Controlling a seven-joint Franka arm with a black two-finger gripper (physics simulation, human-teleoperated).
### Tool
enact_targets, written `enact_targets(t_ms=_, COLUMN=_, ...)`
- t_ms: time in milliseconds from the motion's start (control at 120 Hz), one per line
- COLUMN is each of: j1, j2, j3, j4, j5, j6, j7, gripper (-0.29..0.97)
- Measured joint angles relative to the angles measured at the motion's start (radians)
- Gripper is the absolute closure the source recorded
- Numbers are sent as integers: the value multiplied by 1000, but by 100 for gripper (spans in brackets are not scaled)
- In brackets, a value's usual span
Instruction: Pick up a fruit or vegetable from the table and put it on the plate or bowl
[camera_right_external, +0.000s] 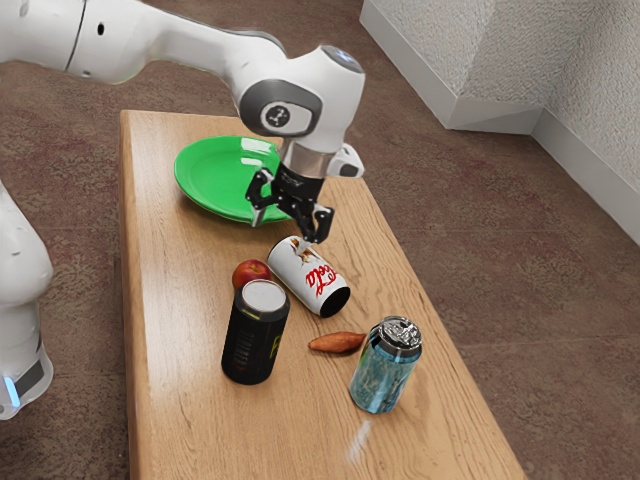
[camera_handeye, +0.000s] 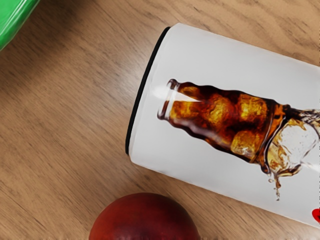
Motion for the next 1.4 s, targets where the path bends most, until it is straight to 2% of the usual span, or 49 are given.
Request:
enact_targets(t_ms=158, j1=-12, j2=-39, j3=8, j4=-45, j5=-1, j6=17, j7=-4, gripper=0)
enact_targets(t_ms=725, j1=-68, j2=-76, j3=4, j4=-187, j5=-23, j6=112, j7=-13, gripper=0)
enact_targets(t_ms=1400, j1=-89, j2=-56, j3=1, j4=-270, j5=-23, j6=232, j7=2, gripper=0)
